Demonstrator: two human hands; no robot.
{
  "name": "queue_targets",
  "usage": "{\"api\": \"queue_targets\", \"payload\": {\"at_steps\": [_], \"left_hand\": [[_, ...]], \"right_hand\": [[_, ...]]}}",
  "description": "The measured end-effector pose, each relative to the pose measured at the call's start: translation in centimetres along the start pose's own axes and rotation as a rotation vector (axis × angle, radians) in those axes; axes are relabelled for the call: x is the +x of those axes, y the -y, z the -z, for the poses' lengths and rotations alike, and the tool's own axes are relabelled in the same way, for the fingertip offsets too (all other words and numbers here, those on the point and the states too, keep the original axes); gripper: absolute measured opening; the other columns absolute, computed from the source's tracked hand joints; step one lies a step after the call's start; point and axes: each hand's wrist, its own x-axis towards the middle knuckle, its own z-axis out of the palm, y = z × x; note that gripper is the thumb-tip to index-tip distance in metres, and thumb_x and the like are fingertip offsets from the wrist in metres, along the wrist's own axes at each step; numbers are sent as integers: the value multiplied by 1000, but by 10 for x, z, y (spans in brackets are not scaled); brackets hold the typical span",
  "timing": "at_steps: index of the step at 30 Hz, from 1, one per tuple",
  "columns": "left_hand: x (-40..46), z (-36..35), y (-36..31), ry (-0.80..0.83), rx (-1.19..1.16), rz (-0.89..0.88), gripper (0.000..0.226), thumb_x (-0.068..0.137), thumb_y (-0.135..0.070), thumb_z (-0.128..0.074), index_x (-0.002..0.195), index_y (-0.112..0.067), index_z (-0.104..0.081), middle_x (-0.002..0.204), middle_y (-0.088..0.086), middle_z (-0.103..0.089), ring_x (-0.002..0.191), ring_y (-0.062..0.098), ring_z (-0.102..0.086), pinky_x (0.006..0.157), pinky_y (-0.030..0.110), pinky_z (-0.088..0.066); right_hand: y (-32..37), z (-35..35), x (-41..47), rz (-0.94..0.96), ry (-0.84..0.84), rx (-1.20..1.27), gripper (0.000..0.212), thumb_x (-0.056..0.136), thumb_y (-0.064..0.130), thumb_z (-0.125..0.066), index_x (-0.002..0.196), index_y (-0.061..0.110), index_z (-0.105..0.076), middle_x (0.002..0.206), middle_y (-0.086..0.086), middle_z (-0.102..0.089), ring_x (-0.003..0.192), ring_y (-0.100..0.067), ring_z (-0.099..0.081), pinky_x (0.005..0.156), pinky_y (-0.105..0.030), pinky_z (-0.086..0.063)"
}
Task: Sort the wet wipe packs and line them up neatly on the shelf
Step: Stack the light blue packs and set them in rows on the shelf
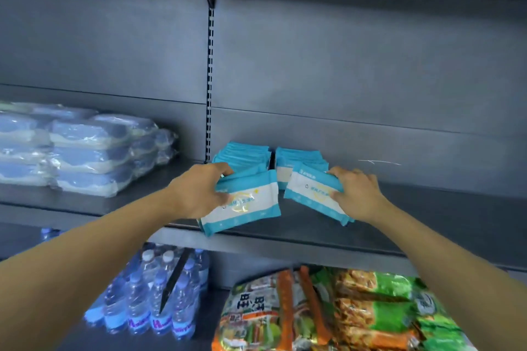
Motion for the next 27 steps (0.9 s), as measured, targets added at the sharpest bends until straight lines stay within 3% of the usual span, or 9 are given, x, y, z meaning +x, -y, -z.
{"api": "queue_targets", "payload": {"at_steps": [4,10,13,18,24,27], "left_hand": [[23,-1,-2,-33,-14,17,34,84,-20,-67,115,-20,-54,108,-1,-62,94,19,-58,82,29,-46],[46,10,7,-27,-40,30,26,81,-15,-69,95,-27,-52,97,0,-64,87,21,-60,79,36,-49],[51,11,9,-21,-54,39,25,81,-14,-69,91,-28,-52,94,0,-64,85,20,-61,77,36,-50],[56,11,12,-7,-67,27,25,83,-13,-68,96,-27,-53,95,-5,-64,83,14,-61,75,31,-51],[59,12,11,14,-100,12,25,82,-13,-69,101,-23,-57,100,-2,-66,88,18,-64,79,39,-54],[63,12,3,45,-139,-19,26,81,-13,-70,101,-24,-58,102,-1,-67,90,21,-66,81,45,-53]], "right_hand": [[-5,-25,48,50,36,32,46,90,18,-49,135,26,-41,124,-2,-57,116,-24,-45,94,-36,-30],[-6,-53,90,91,97,132,45,91,16,-52,134,25,-41,129,-2,-51,126,-21,-36,101,-35,-24],[-6,-63,94,74,40,138,45,90,21,-56,133,22,-41,134,-2,-47,127,-22,-34,101,-36,-26],[-9,-72,93,84,-25,235,52,81,21,-70,127,17,-45,129,-4,-42,123,-22,-33,98,-30,-34],[-5,-75,91,49,-94,335,50,80,10,-71,125,14,-49,125,-3,-34,120,-18,-29,96,-26,-40],[-5,-76,86,43,-81,357,60,81,8,-70,134,11,-42,128,-6,-29,124,-19,-26,104,-23,-31]]}}
